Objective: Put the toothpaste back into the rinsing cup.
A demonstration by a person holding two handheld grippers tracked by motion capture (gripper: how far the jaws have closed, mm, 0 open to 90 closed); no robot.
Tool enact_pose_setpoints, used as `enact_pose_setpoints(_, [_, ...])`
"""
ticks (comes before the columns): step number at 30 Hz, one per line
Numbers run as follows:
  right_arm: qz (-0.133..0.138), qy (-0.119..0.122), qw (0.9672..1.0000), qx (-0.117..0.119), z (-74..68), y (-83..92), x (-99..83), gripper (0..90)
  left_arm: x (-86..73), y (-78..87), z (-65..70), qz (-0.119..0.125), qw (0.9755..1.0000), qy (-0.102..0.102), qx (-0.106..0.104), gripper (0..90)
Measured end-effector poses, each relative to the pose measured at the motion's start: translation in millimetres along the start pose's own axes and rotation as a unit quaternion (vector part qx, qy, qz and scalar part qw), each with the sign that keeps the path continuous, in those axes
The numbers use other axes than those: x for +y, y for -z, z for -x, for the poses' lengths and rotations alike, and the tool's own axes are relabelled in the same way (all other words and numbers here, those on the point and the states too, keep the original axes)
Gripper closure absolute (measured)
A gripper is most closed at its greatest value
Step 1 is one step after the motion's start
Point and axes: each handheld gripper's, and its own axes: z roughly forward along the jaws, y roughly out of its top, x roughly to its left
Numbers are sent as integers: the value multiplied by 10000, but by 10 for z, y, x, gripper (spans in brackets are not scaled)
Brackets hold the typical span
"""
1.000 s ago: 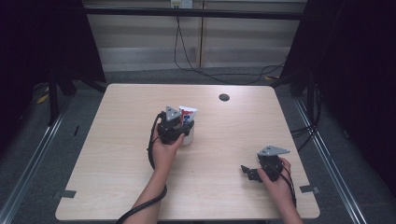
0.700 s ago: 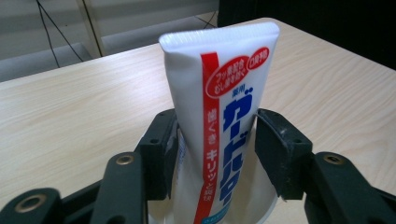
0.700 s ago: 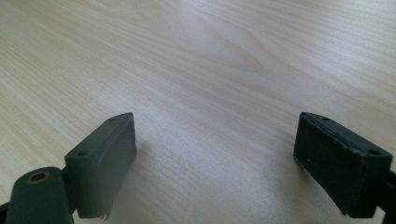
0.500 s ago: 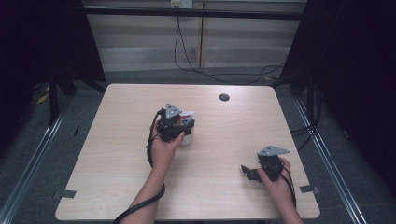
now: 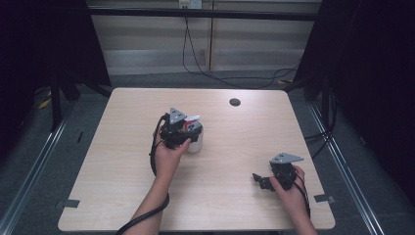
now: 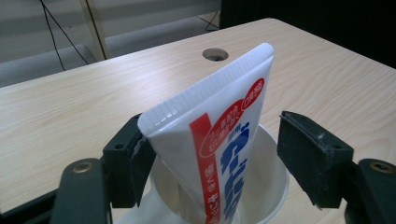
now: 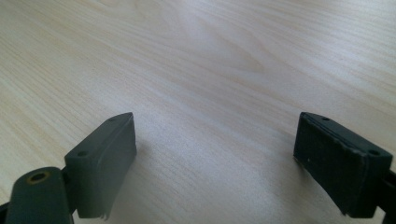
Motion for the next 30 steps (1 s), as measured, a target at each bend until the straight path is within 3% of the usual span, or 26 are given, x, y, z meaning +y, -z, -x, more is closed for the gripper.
enact_pose_setpoints(9, [1,2,10000,0,0,0,0,126,14,46,-39,-79,10000,-5,-40,287])
enact_pose_setpoints(30, [8,25,10000,-4,0,1,-1,127,28,216,-86,60,9999,58,-144,269])
